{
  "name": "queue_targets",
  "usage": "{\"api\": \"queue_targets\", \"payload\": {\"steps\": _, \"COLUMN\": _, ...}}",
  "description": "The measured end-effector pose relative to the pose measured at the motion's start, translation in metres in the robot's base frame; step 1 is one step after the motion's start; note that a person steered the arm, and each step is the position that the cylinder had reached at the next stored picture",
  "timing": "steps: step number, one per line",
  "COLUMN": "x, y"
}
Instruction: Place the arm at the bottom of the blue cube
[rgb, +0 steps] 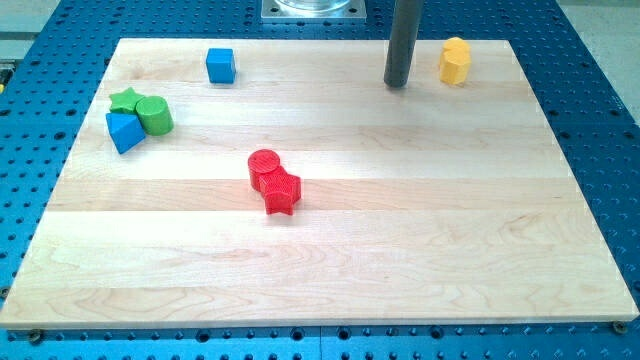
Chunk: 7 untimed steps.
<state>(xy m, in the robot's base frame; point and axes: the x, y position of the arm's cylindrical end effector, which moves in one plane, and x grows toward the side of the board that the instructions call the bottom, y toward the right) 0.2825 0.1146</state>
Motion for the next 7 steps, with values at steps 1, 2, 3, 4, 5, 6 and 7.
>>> {"api": "queue_targets", "payload": {"steps": 1, "x": 0.000, "y": 0.003}}
{"api": "queue_targets", "payload": {"steps": 2, "x": 0.000, "y": 0.005}}
{"api": "queue_targets", "payload": {"steps": 3, "x": 0.000, "y": -0.019}}
{"api": "queue_targets", "payload": {"steps": 4, "x": -0.001, "y": -0.075}}
{"api": "queue_targets", "payload": {"steps": 5, "x": -0.001, "y": -0.109}}
{"api": "queue_targets", "payload": {"steps": 6, "x": 0.013, "y": -0.185}}
{"api": "queue_targets", "payload": {"steps": 7, "x": 0.017, "y": -0.236}}
